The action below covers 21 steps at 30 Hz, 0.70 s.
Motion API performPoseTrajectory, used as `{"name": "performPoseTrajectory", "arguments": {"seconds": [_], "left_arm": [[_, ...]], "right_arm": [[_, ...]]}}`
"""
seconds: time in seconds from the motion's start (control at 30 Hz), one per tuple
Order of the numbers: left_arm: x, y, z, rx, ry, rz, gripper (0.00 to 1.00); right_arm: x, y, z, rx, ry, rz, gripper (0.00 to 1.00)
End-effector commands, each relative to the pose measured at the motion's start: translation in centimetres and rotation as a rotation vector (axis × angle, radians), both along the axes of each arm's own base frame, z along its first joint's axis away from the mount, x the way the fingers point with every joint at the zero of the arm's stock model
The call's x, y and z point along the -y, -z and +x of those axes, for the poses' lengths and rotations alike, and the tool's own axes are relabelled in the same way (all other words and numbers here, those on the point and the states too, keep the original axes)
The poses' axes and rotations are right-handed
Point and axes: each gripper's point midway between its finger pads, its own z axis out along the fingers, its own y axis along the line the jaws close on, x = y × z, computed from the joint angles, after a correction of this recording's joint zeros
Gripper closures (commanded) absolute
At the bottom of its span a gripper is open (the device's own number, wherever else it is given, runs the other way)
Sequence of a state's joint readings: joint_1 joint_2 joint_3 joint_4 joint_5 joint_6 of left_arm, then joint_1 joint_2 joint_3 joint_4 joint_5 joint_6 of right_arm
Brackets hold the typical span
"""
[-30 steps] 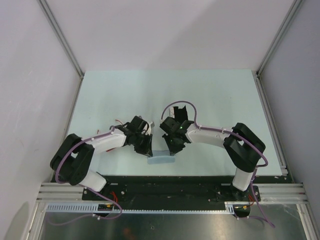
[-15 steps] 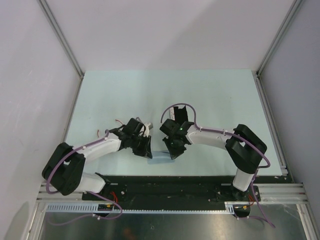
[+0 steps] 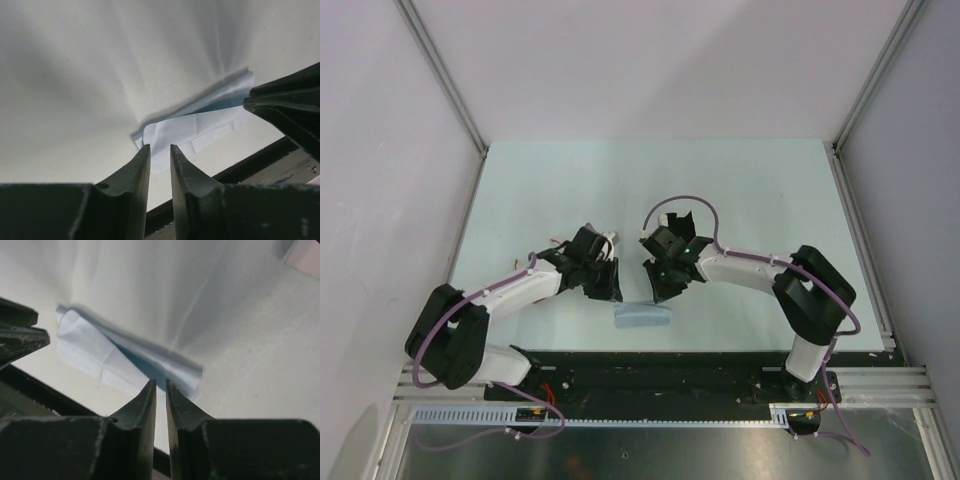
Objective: Organize the sunglasses
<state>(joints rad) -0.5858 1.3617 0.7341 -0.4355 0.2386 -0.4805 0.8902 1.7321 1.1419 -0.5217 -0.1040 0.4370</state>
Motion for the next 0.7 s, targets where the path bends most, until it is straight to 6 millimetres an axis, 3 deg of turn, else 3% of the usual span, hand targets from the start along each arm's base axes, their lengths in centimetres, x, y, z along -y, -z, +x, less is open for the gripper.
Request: {"name": "performPoseTrajectory", "arguments": {"seconds": [0.0,0.23,0.43,0.67], "left_arm": [[-0.2,-0.5,1.4,0.002,-0.066,-0.006,0.73],[-1.0,0.0,1.1,-0.014,-0.081,-0.001,0.73],[-1.3,0.3,0.9,-0.026,-0.087,0.002,0.73],[-1.6,0.6,0.9,-0.032,-0.084,0.005,0.72]], "right_arm": [[-3.0,-0.4,2.1,0.041,0.025,0.078,0.83],[-3.9,0.1,2.7,0.039,0.025,0.074,0.85],[-3.7,1.5,1.5,-0.01,-0.016,0.044,0.85],[-4.0,1.9,0.2,-0.03,-0.055,0.034,0.86]]}}
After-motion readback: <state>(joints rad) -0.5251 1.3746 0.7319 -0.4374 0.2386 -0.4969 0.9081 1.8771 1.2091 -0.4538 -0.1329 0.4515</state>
